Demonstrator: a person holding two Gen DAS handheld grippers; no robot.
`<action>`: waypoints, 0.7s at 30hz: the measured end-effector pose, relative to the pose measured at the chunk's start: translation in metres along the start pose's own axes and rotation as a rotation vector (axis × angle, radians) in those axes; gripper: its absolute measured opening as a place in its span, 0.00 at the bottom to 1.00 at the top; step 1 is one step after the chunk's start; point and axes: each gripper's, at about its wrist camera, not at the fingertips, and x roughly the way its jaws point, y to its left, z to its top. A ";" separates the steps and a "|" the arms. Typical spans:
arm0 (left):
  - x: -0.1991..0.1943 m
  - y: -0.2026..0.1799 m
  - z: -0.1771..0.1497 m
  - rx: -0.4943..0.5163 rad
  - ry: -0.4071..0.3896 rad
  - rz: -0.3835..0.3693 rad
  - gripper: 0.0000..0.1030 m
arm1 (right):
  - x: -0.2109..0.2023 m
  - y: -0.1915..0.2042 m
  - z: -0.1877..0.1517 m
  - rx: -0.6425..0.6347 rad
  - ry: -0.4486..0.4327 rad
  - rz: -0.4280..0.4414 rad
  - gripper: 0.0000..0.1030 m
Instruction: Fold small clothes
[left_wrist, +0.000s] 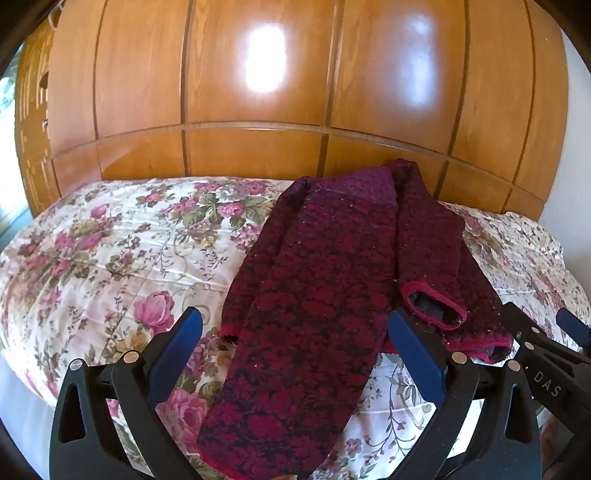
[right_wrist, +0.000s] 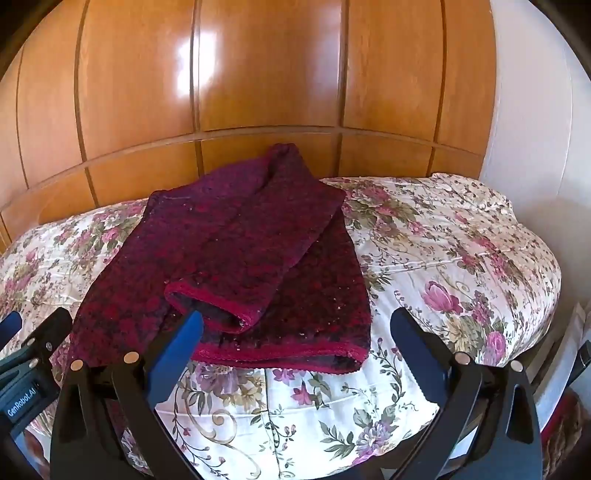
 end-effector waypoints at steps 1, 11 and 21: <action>0.001 0.002 0.001 -0.007 0.004 -0.001 0.97 | 0.000 0.000 0.000 -0.001 -0.004 0.002 0.98; -0.001 0.012 0.004 -0.057 0.003 -0.022 0.97 | -0.016 0.006 0.000 -0.032 -0.083 0.015 0.98; -0.017 0.000 0.004 0.003 -0.030 -0.054 0.97 | -0.024 0.000 -0.001 -0.010 -0.100 0.023 0.98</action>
